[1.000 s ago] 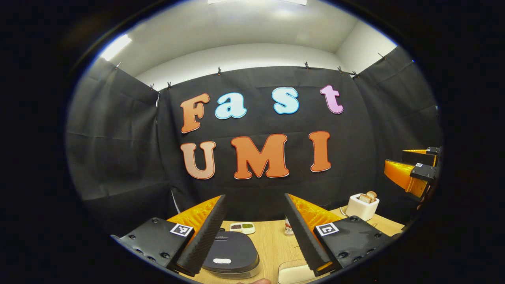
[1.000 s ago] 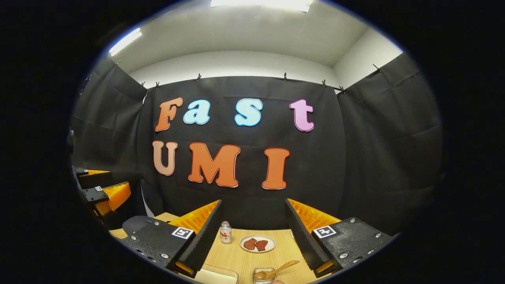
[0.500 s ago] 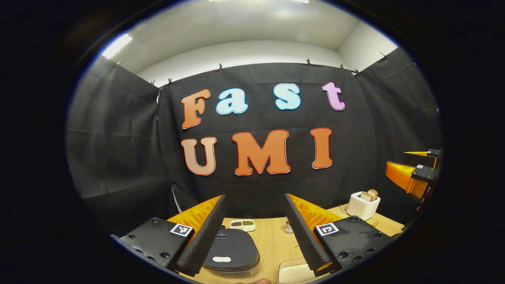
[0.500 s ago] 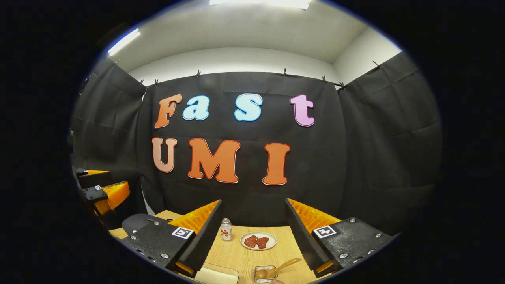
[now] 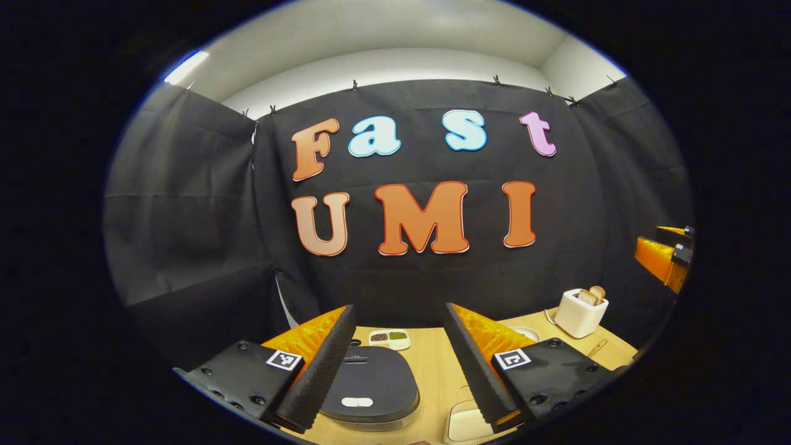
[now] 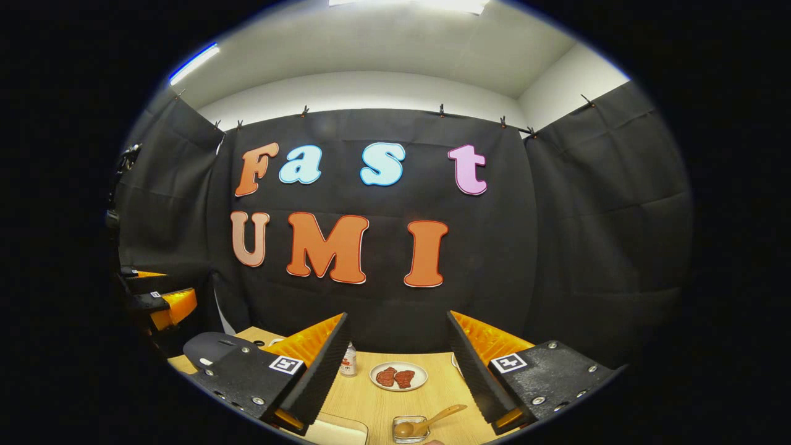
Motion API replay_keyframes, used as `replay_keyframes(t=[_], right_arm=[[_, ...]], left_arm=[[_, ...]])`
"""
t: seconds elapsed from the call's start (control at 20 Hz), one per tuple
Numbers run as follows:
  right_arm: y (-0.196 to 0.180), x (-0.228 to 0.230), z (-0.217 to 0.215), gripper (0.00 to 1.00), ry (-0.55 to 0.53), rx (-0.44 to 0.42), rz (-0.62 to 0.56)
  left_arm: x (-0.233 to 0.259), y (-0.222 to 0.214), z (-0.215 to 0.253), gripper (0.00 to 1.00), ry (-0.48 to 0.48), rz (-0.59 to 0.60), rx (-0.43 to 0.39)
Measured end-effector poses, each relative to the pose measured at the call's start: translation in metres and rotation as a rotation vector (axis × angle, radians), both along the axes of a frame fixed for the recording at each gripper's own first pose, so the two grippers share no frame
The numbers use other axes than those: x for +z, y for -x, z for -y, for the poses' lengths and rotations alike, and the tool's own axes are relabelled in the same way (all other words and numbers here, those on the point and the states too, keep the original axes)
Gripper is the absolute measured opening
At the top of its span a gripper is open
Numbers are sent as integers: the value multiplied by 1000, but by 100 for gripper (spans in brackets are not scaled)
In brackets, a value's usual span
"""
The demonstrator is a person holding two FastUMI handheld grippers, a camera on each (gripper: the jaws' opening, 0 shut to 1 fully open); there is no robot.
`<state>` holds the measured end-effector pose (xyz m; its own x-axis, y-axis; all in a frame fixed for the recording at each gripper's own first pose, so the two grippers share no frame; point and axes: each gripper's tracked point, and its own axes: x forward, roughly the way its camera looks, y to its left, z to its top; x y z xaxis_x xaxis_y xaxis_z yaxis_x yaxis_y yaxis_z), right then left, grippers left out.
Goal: Close the left gripper, press the button to open the rice cooker; take a wooden spoon from the chopstick holder with the right hand, scoop a spoonful of rice and pour it into the rice cooker, then put the wooden spoon back into the chopstick holder.
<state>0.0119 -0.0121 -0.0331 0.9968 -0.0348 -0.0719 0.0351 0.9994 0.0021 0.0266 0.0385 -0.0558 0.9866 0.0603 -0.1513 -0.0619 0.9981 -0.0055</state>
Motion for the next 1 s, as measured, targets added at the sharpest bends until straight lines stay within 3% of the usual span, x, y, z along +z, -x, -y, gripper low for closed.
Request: replay_keyframes(t=[0.2,0.25,0.35,0.45,0.65,1.0], right_arm=[[-6,-6,5,95,6,-19,-7],[-8,-9,7,94,10,-22,-9],[-8,-16,11,94,18,-30,-27],[-8,-24,17,95,20,-40,-49],[-5,-47,33,95,40,-68,-99],[8,-107,59,95,21,-107,-230]], left_arm=[[-20,-12,-17,40,8,-60,10],[-25,-14,-32,29,6,-84,47],[-48,-22,-31,7,79,-191,16],[-78,-21,-33,11,140,-331,15],[-128,-14,-40,6,273,-591,-12],[-210,1,-57,6,394,-889,18]])
